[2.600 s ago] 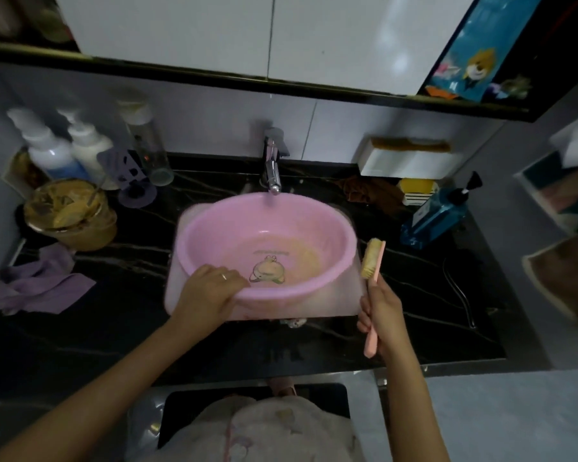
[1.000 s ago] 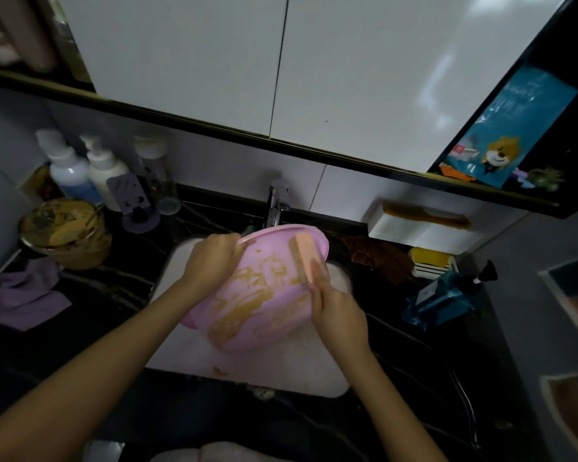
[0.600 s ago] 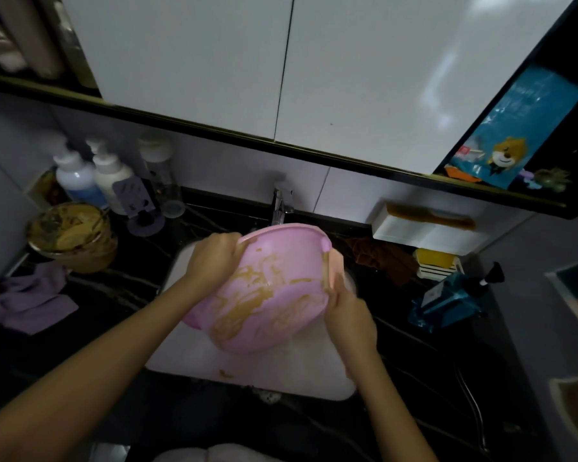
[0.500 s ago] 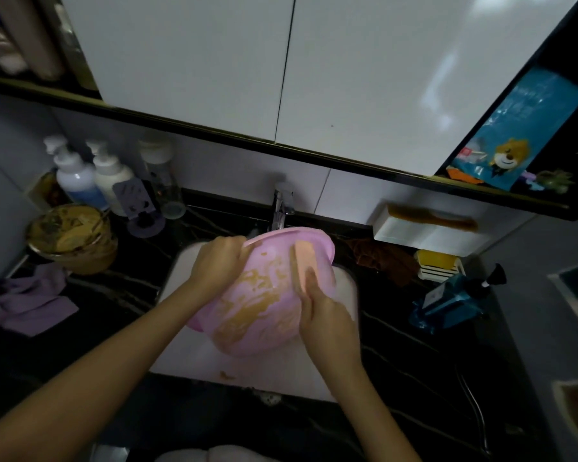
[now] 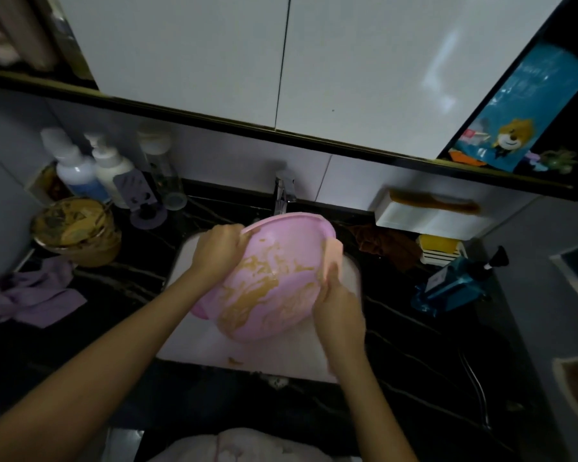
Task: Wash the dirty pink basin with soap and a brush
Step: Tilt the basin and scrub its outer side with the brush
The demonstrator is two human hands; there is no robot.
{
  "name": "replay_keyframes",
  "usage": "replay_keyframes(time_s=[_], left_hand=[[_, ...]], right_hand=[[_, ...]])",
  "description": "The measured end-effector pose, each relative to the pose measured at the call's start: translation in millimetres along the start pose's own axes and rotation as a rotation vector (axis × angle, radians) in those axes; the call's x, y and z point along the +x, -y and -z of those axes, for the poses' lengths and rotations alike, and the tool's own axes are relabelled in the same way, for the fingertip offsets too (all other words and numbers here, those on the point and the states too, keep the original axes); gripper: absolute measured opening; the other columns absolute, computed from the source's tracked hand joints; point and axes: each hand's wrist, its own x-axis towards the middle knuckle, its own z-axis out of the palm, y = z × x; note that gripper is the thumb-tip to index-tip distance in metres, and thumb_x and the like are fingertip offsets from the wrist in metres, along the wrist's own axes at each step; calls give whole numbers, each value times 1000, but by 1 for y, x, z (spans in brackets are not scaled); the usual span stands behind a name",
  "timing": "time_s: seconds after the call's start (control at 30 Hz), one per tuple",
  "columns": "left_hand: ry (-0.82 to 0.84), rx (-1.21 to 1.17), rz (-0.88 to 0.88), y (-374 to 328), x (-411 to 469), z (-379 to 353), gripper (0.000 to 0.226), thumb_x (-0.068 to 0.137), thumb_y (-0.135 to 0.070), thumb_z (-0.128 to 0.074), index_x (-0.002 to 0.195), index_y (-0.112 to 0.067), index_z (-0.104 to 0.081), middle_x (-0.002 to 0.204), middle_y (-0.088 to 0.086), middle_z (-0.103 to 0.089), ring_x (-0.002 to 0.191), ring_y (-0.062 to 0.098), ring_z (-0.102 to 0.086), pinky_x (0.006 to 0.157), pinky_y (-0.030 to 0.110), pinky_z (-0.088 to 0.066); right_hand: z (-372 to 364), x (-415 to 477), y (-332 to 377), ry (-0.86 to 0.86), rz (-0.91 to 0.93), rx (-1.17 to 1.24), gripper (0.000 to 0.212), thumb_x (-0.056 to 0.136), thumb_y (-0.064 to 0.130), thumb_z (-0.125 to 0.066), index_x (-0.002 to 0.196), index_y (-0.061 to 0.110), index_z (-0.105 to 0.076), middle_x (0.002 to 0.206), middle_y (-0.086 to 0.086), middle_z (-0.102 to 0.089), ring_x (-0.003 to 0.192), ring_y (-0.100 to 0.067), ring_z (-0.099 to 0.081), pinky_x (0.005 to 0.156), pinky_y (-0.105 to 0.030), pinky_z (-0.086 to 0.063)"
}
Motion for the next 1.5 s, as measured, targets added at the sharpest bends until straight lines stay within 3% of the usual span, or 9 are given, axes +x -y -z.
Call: replay_keyframes(time_s=[0.4, 0.57, 0.7, 0.83, 1.0, 1.13, 1.27, 1.4, 1.5], left_hand=[[30, -27, 4, -3, 8, 1, 51, 96, -45, -41, 76, -2, -60, 84, 22, -66, 83, 40, -60, 67, 40, -42], [8, -20, -5, 1, 6, 0, 51, 96, -43, -42, 74, -1, -59, 81, 24, -65, 81, 42, -61, 67, 43, -45], [6, -10, -5, 0, 8, 1, 52, 97, -43, -42, 75, 0, -60, 82, 24, -66, 82, 42, -60, 67, 43, -44], [18, 0, -6, -2, 7, 2, 52, 97, -42, -42, 75, 1, -60, 82, 24, -65, 81, 41, -60, 64, 39, -41], [25, -19, -12, -4, 10, -1, 51, 97, -41, -43, 74, 1, -59, 81, 24, -65, 80, 41, -60, 64, 39, -40], [17, -22, 13, 0, 7, 0, 49, 97, -41, -43, 74, 0, -61, 82, 24, -66, 82, 41, -61, 65, 38, -41], [26, -20, 9, 1, 11, -1, 49, 97, -39, -43, 75, 1, -60, 82, 25, -65, 82, 41, -60, 64, 38, -39], [23, -21, 11, 3, 7, 1, 50, 97, -40, -43, 75, 0, -60, 81, 23, -65, 81, 40, -60, 65, 39, -40], [35, -29, -7, 0, 9, -1, 50, 97, -42, -42, 73, -2, -60, 80, 21, -66, 80, 40, -60, 66, 39, -42]], right_hand=[[-22, -23, 27, 27, 77, 67, 58, 101, 32, -26, 150, 36, 4, 109, -10, -63, 94, -28, -61, 65, -27, -33], [-13, 4, 1, -71, -123, 80, 64, 100, 27, -27, 145, 42, 15, 103, -15, -64, 84, -28, -61, 72, -35, -49], [-18, -18, 30, 23, 64, 94, 56, 102, 31, -26, 150, 37, 1, 111, -10, -61, 98, -28, -60, 69, -29, -36], [-8, 13, 13, -45, -165, 82, 57, 100, 30, -24, 150, 34, 3, 121, -14, -58, 99, -30, -59, 77, -35, -43], [-16, -20, 38, 59, 92, 84, 58, 101, 30, -28, 150, 35, 2, 108, -10, -60, 97, -29, -59, 69, -30, -35], [-7, 9, 20, -45, -150, 73, 58, 100, 24, -25, 151, 32, 0, 119, -12, -59, 96, -27, -59, 73, -31, -41], [-13, -17, 42, 65, 79, 62, 58, 100, 26, -29, 151, 32, -2, 115, -11, -59, 103, -30, -58, 73, -31, -38], [8, 16, 19, 12, -174, 17, 58, 99, 21, -29, 152, 26, -7, 125, -12, -57, 109, -28, -57, 78, -32, -40], [0, -21, 39, 98, 15, -14, 58, 100, 26, -27, 151, 30, 1, 121, -10, -57, 104, -28, -58, 76, -33, -40]])
